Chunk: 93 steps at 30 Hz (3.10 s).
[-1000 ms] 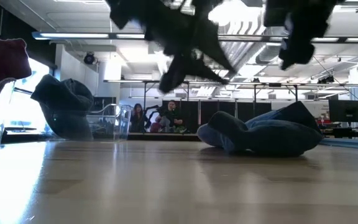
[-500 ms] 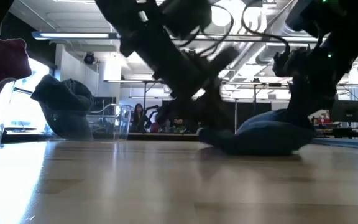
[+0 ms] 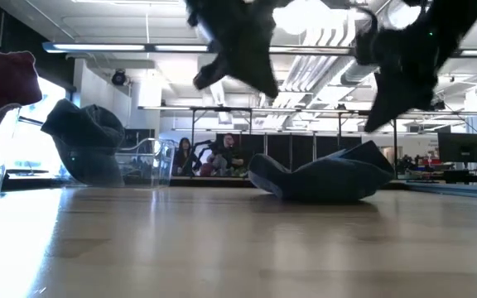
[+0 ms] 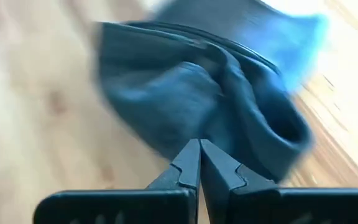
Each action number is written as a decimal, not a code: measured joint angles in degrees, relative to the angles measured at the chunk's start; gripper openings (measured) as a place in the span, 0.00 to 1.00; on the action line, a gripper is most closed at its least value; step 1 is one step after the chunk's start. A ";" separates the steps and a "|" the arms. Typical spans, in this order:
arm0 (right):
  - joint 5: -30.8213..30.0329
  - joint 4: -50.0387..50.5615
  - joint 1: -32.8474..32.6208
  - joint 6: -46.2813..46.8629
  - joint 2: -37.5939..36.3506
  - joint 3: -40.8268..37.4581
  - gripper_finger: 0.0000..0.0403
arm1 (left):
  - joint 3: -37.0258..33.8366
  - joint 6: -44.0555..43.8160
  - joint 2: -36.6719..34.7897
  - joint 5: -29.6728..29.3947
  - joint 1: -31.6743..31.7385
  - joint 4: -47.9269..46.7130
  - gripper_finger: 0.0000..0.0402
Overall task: Pick & Place hat
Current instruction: Put the blue cap into the top transparent bin
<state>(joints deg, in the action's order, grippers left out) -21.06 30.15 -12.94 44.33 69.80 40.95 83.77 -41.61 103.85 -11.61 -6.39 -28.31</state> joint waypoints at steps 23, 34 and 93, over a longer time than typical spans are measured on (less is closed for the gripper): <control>9.52 -28.27 7.36 -34.99 6.01 -17.90 0.00 | -1.91 -0.65 15.09 0.87 0.44 6.49 0.00; 15.72 -22.05 2.12 -30.06 7.06 -8.65 0.00 | -2.06 4.20 1.82 2.87 -0.45 -9.47 0.00; 15.72 -37.70 -5.06 -40.12 17.79 0.20 0.28 | -2.04 2.48 0.47 13.90 -3.91 -13.91 0.00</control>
<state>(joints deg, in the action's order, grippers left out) -5.34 -7.55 -18.00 4.22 87.59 41.15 81.73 -39.13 104.31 2.28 -10.30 -42.21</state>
